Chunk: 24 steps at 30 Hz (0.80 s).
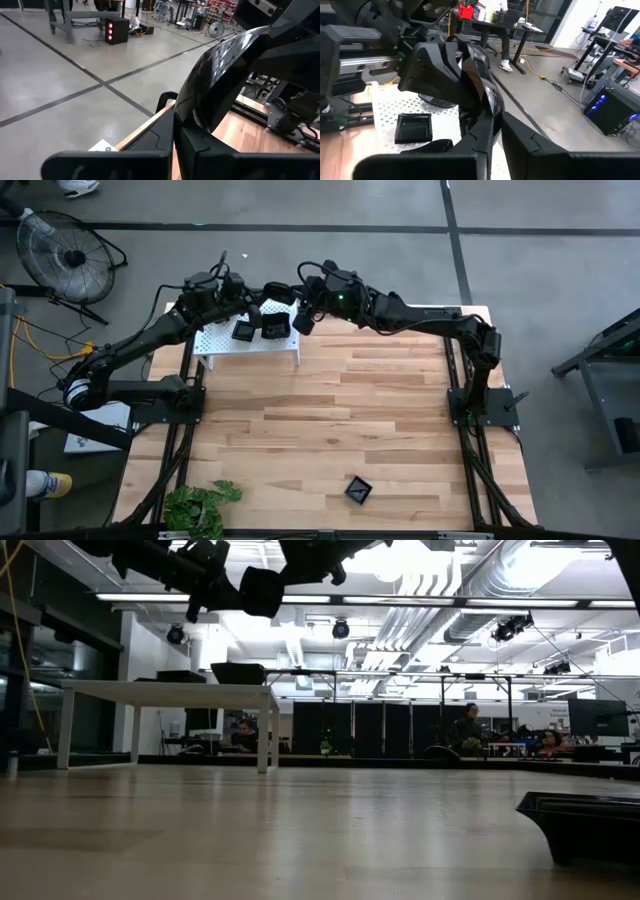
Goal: Pick & Place Mini shaped plates
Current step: Stack the black leaf shaped plate on top of the black leaf shaped plate on the shelf
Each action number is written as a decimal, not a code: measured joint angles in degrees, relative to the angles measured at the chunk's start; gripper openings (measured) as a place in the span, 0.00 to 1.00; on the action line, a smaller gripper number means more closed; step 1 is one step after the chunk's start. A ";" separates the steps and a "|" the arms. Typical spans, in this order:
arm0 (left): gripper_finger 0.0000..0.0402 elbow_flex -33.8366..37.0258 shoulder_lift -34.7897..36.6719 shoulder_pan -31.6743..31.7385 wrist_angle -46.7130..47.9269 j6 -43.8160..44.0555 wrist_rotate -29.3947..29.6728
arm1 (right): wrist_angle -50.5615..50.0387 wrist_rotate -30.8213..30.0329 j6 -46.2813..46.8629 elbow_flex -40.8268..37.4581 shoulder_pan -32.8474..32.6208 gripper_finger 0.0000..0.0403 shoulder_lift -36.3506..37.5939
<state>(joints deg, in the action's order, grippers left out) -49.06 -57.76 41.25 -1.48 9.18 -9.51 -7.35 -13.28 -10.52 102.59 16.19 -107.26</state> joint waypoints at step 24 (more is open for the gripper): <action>0.19 -0.09 0.13 -0.19 -2.96 -6.77 -6.47 | -0.62 0.99 0.28 -0.15 -0.23 0.00 -0.23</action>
<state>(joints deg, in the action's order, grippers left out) -49.15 -57.63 41.06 -4.44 2.40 -15.99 -7.97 -12.29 -10.24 102.44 15.96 -107.49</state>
